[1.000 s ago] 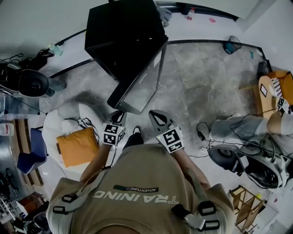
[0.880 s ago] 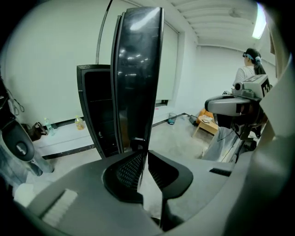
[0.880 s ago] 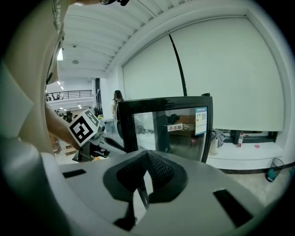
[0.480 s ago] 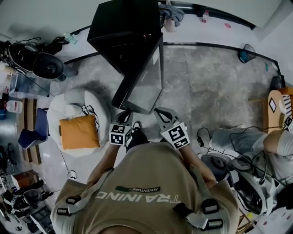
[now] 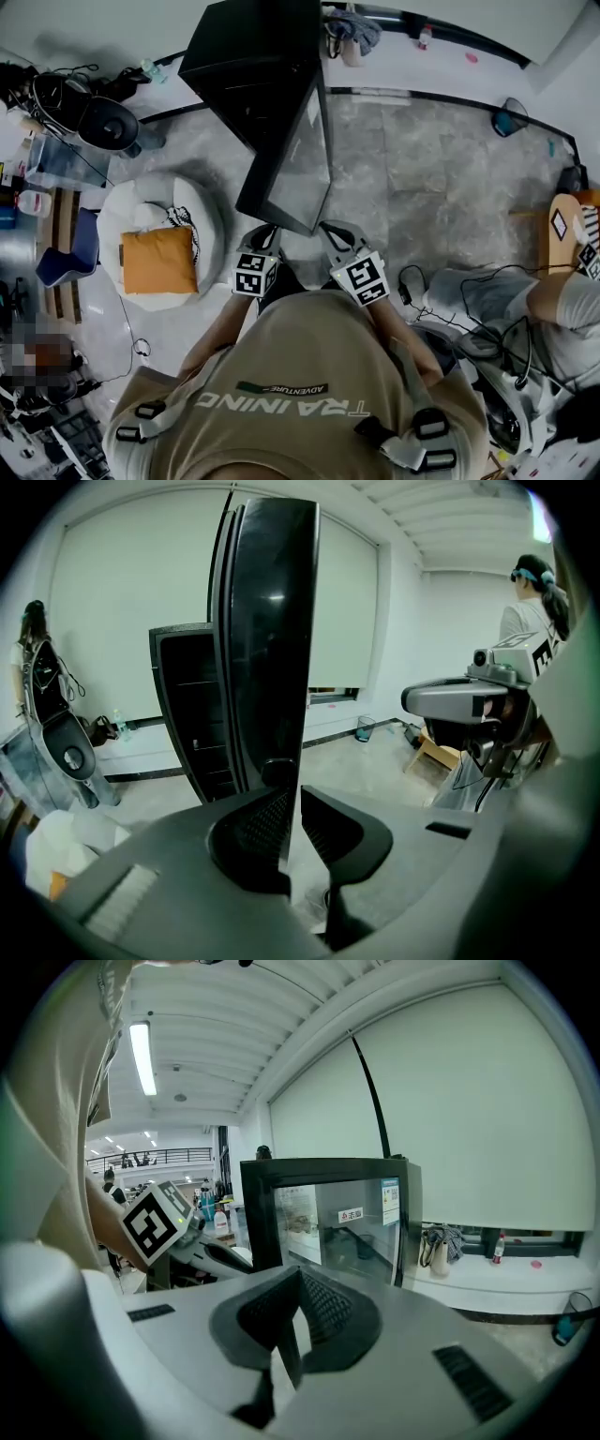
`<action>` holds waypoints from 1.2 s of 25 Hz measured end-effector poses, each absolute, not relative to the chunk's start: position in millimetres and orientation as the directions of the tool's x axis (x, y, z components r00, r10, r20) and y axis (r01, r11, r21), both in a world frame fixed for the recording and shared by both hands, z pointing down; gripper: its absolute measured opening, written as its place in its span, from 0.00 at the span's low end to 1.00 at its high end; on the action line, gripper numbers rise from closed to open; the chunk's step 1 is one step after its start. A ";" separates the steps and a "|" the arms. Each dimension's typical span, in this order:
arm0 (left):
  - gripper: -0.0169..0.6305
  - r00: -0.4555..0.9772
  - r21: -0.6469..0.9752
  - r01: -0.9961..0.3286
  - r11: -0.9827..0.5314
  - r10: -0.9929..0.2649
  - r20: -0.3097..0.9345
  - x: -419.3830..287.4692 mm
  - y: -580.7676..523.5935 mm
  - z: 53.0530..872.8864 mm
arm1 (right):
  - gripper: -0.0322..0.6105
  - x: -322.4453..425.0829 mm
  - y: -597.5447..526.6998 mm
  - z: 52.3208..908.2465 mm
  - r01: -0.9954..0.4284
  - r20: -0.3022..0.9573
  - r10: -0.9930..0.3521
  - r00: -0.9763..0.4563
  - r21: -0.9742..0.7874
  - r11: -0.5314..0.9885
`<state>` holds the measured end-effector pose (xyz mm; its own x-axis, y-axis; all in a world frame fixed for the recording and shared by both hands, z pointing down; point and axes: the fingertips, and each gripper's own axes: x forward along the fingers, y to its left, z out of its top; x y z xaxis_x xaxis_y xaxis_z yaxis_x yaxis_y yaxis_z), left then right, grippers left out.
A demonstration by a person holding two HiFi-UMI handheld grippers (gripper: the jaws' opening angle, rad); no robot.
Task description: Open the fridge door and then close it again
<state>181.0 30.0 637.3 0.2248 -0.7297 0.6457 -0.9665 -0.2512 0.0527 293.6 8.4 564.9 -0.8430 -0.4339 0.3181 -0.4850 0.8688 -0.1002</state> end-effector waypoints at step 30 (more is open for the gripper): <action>0.03 0.368 0.191 -0.928 -0.319 -0.715 0.594 227.4 34.9 621.6 | 0.04 289.7 4.3 561.4 -0.462 0.318 -0.416 -0.852 -0.082 0.883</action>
